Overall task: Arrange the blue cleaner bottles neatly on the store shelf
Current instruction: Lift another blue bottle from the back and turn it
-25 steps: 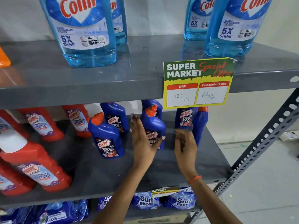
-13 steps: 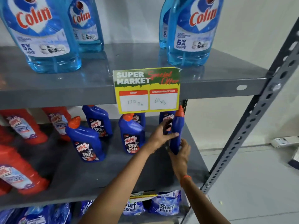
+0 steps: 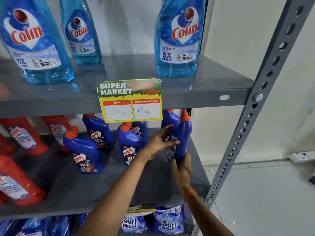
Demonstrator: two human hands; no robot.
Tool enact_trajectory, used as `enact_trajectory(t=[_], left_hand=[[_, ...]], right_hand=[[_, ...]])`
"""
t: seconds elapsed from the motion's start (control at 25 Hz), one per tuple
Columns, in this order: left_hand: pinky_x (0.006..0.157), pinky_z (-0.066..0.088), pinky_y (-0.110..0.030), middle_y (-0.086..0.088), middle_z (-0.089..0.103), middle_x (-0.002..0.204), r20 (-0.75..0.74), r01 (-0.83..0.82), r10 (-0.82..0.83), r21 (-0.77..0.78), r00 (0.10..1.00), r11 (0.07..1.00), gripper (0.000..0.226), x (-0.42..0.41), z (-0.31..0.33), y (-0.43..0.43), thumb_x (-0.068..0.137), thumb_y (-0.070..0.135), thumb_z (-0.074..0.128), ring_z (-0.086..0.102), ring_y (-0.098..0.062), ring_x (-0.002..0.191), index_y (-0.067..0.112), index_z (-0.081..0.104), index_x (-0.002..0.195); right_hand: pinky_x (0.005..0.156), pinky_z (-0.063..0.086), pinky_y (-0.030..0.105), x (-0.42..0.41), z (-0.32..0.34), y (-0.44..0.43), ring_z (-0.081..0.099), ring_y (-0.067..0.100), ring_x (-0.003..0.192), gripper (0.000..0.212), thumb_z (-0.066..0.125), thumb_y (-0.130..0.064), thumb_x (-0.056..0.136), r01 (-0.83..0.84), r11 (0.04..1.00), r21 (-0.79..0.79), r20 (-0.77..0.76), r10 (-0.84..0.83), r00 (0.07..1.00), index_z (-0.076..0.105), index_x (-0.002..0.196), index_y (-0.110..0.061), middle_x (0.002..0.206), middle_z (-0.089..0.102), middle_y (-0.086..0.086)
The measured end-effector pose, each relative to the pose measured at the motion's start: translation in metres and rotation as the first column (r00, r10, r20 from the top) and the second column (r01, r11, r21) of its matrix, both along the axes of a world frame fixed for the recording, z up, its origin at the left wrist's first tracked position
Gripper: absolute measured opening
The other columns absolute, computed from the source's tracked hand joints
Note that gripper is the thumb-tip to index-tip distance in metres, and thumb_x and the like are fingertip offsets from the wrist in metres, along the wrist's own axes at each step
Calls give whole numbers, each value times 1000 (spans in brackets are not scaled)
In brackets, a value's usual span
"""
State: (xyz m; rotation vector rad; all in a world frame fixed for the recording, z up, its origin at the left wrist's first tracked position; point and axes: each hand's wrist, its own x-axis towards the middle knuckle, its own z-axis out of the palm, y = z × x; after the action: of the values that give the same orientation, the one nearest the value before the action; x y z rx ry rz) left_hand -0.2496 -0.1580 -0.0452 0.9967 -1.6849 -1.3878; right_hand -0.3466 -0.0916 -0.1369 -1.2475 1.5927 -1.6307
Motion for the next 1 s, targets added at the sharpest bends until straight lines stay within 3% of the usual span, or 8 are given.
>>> enact_trajectory(t=[0.12,0.2,0.32,0.4,0.56,0.72,0.84,1.0], left_hand=[[83,56,-27,-2,68,108,-49,0,2,47,999,999,43,2,15,-2,74,10,74,66,-13,97,20,57,112],[79,56,-37,-8,70,101,-25,-154,155,32,988,988,44,-4,20,-5,65,20,82,67,-25,92,15,59,102],[68,56,-41,-3,67,82,-74,-444,445,20,893,896,48,-23,19,4,52,38,87,67,-25,78,19,54,81],[67,59,-44,-1,66,76,-102,-490,485,-30,869,871,41,-29,12,7,56,42,84,67,-25,77,21,54,74],[80,58,-43,1,70,82,-183,-287,278,-22,943,958,11,-21,8,6,78,25,72,67,-24,87,22,62,82],[68,54,-20,13,73,74,-282,14,55,240,958,971,13,-7,-1,5,92,13,51,67,-4,75,22,61,94],[71,53,-28,4,70,88,-192,-115,141,143,971,983,25,0,-10,-2,76,8,71,66,-20,87,22,61,93],[65,54,-17,-1,66,85,-137,-371,369,17,919,929,44,-2,-32,2,61,12,84,65,-18,82,14,56,93]], right_hand=[[79,54,31,-5,16,3,58,21,93,43,50,-24,79,-46,998,-45,126,52,991,41,121,-23,109,57,9],[88,55,37,-11,24,4,58,19,104,57,51,-29,79,-20,998,-53,121,26,992,33,132,-22,121,54,7],[100,47,44,-12,28,-2,45,24,122,92,69,-41,67,45,998,42,-125,-39,991,22,142,-18,135,42,11],[102,41,42,-8,29,-3,40,27,124,105,79,-35,60,61,991,119,-244,-30,969,19,144,-12,139,38,13],[60,53,18,-12,26,4,55,25,78,68,69,-11,68,-38,999,25,46,37,998,38,128,-22,99,56,14],[59,52,15,-13,25,10,54,13,70,43,65,-19,69,-184,982,-30,171,187,967,47,107,-28,87,56,3],[66,56,19,-23,23,-5,61,15,82,38,64,-13,71,-265,963,-41,361,262,895,56,108,-21,95,63,7],[73,56,26,-35,15,-29,60,26,94,41,57,8,80,-293,954,59,324,260,910,55,103,-26,104,61,15]])
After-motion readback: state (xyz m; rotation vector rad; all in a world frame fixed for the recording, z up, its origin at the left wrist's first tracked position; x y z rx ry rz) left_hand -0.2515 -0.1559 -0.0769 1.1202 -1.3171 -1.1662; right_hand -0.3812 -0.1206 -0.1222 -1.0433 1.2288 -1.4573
